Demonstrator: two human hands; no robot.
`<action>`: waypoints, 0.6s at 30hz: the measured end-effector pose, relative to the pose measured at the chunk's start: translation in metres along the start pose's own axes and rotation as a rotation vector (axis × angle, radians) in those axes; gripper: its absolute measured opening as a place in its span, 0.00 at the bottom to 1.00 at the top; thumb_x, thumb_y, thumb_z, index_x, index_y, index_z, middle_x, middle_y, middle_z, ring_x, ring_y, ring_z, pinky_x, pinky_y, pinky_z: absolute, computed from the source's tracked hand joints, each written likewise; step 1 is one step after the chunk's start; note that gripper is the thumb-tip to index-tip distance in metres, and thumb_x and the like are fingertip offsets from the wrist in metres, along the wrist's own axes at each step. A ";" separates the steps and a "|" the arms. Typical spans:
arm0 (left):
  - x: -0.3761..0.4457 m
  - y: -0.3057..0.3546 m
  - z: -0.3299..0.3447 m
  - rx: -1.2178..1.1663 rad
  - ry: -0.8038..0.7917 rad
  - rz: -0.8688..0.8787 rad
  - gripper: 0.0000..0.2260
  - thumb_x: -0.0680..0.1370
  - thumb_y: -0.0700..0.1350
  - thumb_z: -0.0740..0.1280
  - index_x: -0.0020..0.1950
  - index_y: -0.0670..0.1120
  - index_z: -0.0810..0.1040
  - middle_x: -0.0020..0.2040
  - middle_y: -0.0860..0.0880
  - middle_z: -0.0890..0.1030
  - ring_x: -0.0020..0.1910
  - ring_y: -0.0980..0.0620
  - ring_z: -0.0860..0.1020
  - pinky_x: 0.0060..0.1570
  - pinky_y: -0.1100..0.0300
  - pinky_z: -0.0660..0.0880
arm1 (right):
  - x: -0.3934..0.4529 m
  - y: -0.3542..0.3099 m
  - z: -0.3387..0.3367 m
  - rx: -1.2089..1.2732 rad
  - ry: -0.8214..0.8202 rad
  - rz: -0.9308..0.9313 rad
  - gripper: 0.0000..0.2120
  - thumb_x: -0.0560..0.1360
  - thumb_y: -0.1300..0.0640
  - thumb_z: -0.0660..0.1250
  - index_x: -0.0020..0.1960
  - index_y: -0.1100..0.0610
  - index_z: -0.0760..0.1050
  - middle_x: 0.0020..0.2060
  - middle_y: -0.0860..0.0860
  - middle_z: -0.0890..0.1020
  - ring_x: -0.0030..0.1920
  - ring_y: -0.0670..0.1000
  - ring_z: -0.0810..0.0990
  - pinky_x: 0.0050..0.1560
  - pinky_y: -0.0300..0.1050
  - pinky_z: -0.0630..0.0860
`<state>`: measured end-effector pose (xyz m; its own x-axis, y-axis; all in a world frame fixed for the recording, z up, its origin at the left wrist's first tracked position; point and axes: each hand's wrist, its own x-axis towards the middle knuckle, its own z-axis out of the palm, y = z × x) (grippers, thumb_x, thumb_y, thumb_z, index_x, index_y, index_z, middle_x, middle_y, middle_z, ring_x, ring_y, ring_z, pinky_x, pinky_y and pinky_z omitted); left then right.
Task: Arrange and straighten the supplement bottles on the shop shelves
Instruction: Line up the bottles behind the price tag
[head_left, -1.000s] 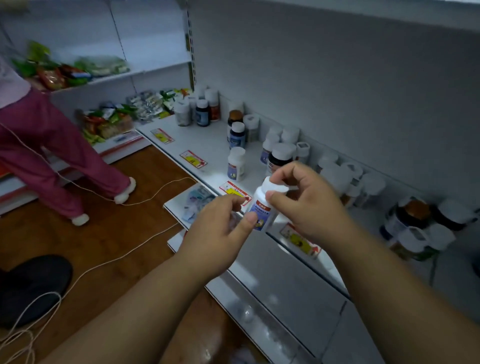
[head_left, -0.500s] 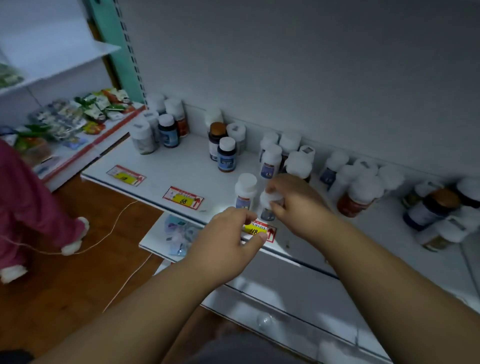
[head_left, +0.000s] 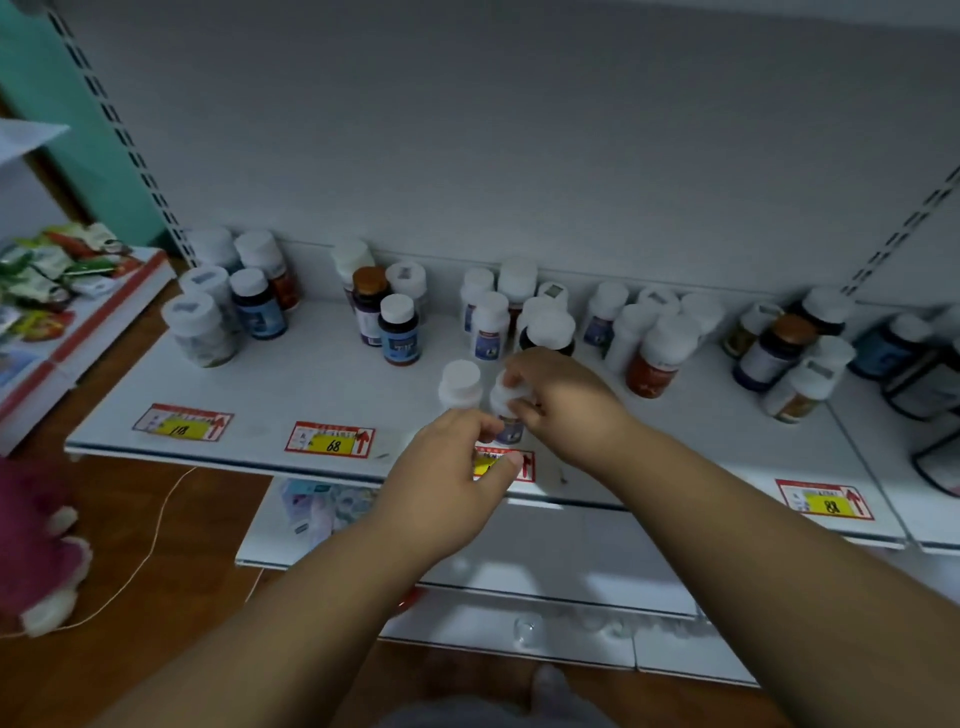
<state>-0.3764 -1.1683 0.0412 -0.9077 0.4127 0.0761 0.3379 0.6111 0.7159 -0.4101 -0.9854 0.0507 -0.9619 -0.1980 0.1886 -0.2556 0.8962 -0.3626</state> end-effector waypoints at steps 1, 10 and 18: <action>0.002 0.001 0.000 -0.025 0.005 -0.010 0.09 0.75 0.57 0.66 0.55 0.62 0.72 0.50 0.63 0.72 0.50 0.64 0.73 0.45 0.72 0.69 | 0.000 -0.001 0.000 -0.003 -0.001 -0.010 0.12 0.73 0.62 0.67 0.56 0.60 0.76 0.54 0.56 0.78 0.54 0.57 0.75 0.51 0.52 0.72; 0.014 0.016 0.000 -0.001 0.096 0.024 0.12 0.76 0.55 0.65 0.58 0.57 0.75 0.49 0.61 0.73 0.49 0.66 0.72 0.41 0.75 0.65 | -0.019 0.001 -0.016 0.052 0.251 -0.065 0.07 0.70 0.65 0.69 0.47 0.63 0.77 0.46 0.57 0.78 0.48 0.59 0.76 0.46 0.52 0.74; 0.042 0.044 -0.012 0.035 0.262 0.070 0.09 0.76 0.54 0.65 0.55 0.54 0.74 0.45 0.60 0.73 0.42 0.64 0.73 0.36 0.71 0.64 | 0.004 0.036 -0.031 0.023 0.256 0.123 0.18 0.74 0.57 0.69 0.64 0.58 0.75 0.62 0.56 0.73 0.62 0.58 0.71 0.60 0.45 0.67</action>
<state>-0.4024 -1.1322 0.0843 -0.9139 0.2687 0.3043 0.4059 0.6124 0.6784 -0.4199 -0.9418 0.0667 -0.9308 0.0211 0.3649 -0.1430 0.8977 -0.4168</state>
